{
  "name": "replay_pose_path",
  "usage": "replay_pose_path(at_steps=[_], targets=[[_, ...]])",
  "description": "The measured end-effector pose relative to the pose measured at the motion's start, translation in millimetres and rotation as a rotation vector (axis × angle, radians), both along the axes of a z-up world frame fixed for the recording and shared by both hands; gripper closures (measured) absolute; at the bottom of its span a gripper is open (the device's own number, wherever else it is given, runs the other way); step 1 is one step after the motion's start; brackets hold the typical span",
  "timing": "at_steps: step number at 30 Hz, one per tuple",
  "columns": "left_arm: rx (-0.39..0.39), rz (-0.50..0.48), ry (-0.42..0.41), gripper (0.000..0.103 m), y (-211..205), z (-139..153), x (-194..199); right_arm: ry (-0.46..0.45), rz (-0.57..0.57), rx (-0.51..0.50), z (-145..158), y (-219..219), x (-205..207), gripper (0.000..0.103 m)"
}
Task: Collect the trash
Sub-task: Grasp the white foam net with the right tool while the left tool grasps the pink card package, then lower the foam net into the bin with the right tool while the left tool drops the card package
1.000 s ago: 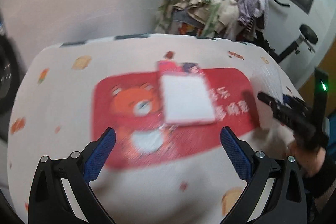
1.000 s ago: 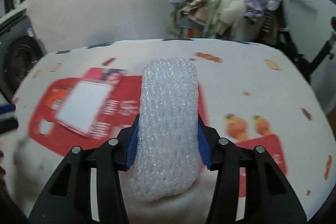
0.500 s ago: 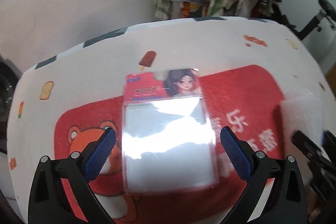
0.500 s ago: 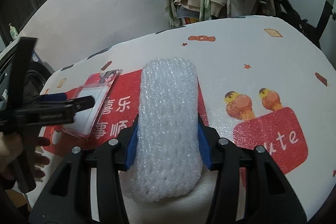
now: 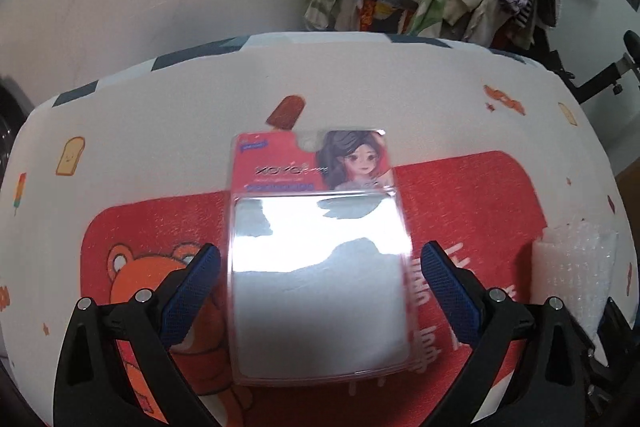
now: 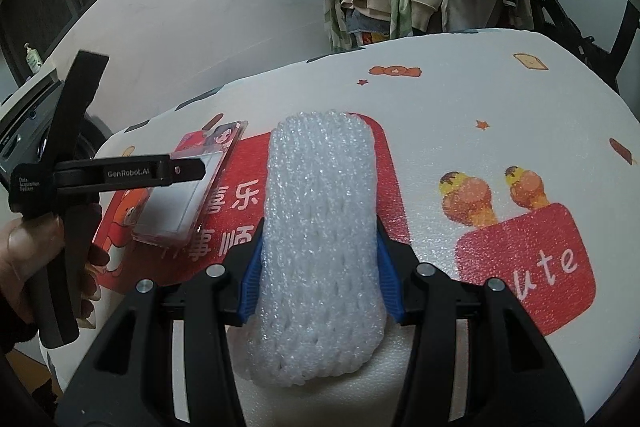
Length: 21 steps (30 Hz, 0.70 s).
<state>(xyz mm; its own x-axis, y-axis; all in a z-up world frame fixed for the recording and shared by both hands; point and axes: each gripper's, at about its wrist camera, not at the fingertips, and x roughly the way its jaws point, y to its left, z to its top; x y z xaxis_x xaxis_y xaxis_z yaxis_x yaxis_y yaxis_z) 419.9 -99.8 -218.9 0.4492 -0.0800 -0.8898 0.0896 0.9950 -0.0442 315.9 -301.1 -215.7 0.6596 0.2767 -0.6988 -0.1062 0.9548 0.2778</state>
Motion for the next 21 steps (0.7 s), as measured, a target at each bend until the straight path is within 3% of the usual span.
replay_pose_path(at_steps=[8,11,14,21], targets=[[0.024,0.015,0.039,0.007,-0.8,-13.2,6.4,0.005,0.001,0.006,-0.5,0.0,1.2,0.052],[0.029,0.066,0.014,0.009,5.6,-5.0,-1.7,0.006,0.003,0.013,-0.7,-1.5,1.7,0.052],[-0.036,0.026,-0.038,0.009,9.8,13.1,-21.0,0.003,0.006,0.013,-0.8,-1.3,1.0,0.052],[-0.041,-0.08,-0.137,0.009,15.4,52.4,-94.3,-0.007,0.017,-0.037,4.4,3.4,-3.7,0.052]])
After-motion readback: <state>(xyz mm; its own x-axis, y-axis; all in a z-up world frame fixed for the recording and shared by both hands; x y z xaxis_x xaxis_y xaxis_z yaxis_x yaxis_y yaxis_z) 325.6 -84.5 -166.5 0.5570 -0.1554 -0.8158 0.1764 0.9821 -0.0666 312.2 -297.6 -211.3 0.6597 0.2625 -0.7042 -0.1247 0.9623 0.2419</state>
